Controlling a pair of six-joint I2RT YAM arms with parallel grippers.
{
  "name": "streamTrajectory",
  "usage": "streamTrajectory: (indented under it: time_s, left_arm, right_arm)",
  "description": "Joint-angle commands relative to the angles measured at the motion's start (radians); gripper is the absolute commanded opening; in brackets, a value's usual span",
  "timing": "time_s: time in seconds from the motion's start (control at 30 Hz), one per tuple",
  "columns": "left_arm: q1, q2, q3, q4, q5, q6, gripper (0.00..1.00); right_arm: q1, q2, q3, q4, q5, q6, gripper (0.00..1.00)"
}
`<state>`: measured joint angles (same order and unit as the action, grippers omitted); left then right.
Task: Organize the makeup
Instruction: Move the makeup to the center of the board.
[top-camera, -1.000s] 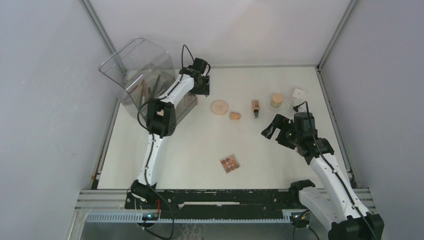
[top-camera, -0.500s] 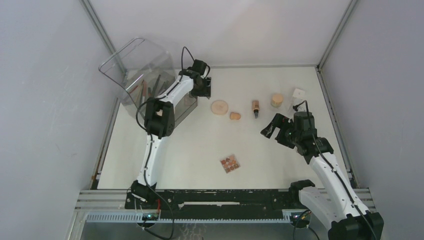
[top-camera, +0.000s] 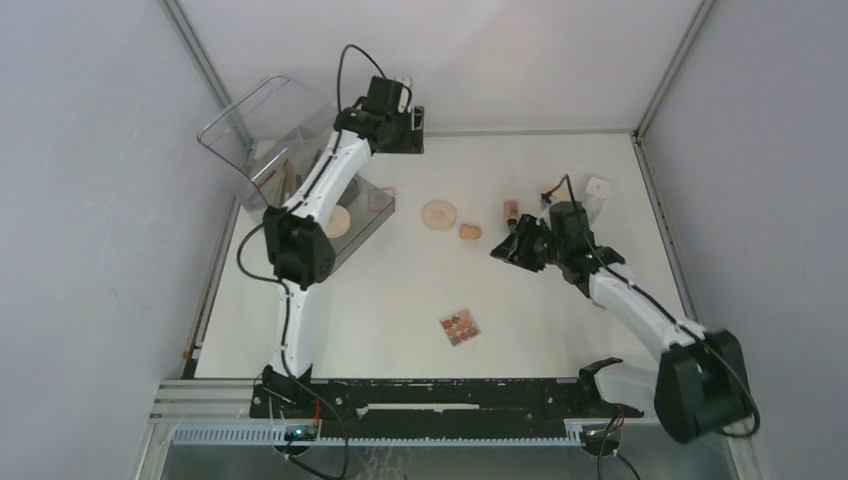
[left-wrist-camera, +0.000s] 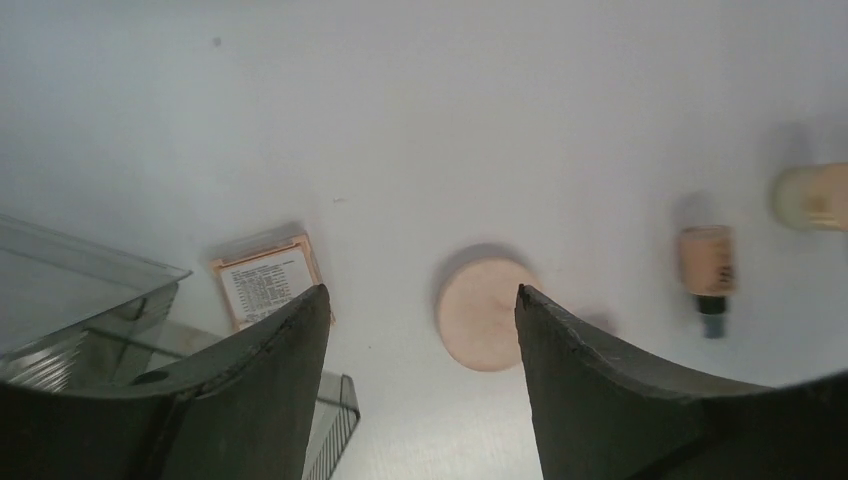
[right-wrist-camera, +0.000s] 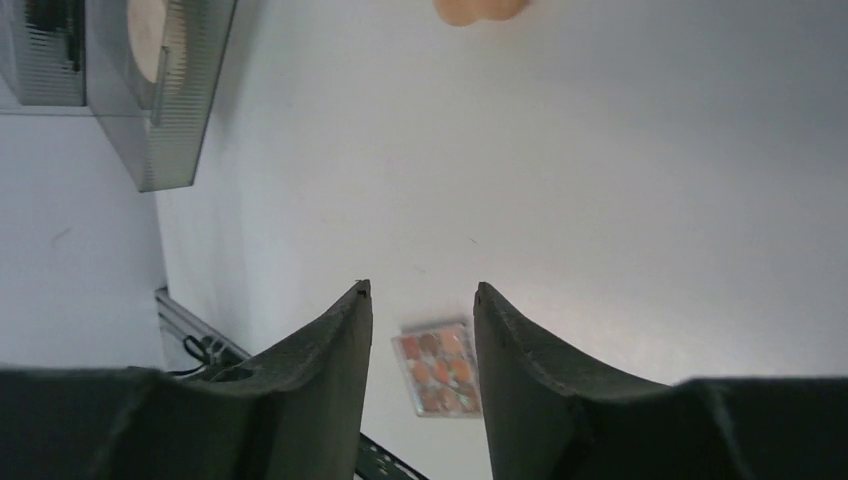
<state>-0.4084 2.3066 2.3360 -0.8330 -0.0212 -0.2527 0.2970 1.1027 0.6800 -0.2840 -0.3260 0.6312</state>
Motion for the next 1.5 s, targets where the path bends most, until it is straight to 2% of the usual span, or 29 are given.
streamTrajectory:
  time_s: [0.0, 0.1, 0.23, 0.37, 0.57, 0.63, 0.67, 0.8, 0.87, 1.0, 1.17, 1.33, 1.47]
  left_arm:
    - [-0.026, -0.251, 0.01, 0.022, 0.045, 0.031, 0.72]
    - [-0.029, -0.398, -0.081, 0.017, 0.007, 0.035, 0.73]
    - [-0.012, -0.639, -0.285, 0.019, -0.088, 0.035, 0.74]
    - [0.051, -0.82, -0.466, 0.008, -0.117, -0.003, 0.74]
    - [0.127, -1.041, -0.751, 0.079, -0.133, -0.072, 0.75]
    - [0.136, -1.077, -0.818, 0.092, -0.151, -0.084, 0.75]
    - [0.139, -1.086, -0.837, 0.095, -0.156, -0.085, 0.75]
    - [0.149, -1.096, -0.864, 0.086, -0.174, -0.062, 0.74]
    - [0.154, -1.092, -0.869, 0.083, -0.177, -0.06, 0.74]
    - [0.17, -1.07, -0.889, 0.112, -0.158, -0.062, 0.75]
    - [0.202, -0.999, -0.851, 0.069, -0.144, -0.068, 0.74]
    - [0.247, -0.999, -0.845, 0.094, -0.14, -0.051, 0.75]
    - [0.316, -0.903, -0.786, 0.106, -0.09, -0.041, 0.75]
  right_arm:
    - [0.064, 0.22, 0.16, 0.252, -0.097, 0.047, 0.48]
    - [0.105, 0.464, 0.379, 0.278, -0.154, 0.04, 0.48]
    - [0.119, 0.802, 0.705, 0.289, -0.272, 0.09, 0.45]
    - [0.14, 1.133, 1.096, 0.196, -0.312, 0.1, 0.47]
    - [0.15, 1.572, 1.743, 0.19, -0.291, 0.277, 0.58]
    - [0.154, 1.698, 1.913, 0.245, -0.246, 0.357, 0.65]
    - [0.158, 1.735, 1.961, 0.274, -0.208, 0.393, 0.72]
    - [0.185, 1.763, 1.953, 0.357, -0.079, 0.413, 0.87]
    - [0.2, 1.773, 1.957, 0.368, -0.044, 0.404, 0.91]
    - [0.212, 1.818, 1.972, 0.394, -0.014, 0.448, 0.92]
    - [0.227, 1.848, 1.971, 0.406, -0.031, 0.471, 0.93]
    - [0.237, 1.866, 1.956, 0.43, -0.105, 0.494, 0.93]
    - [0.233, 1.863, 1.922, 0.444, -0.166, 0.506, 0.93]
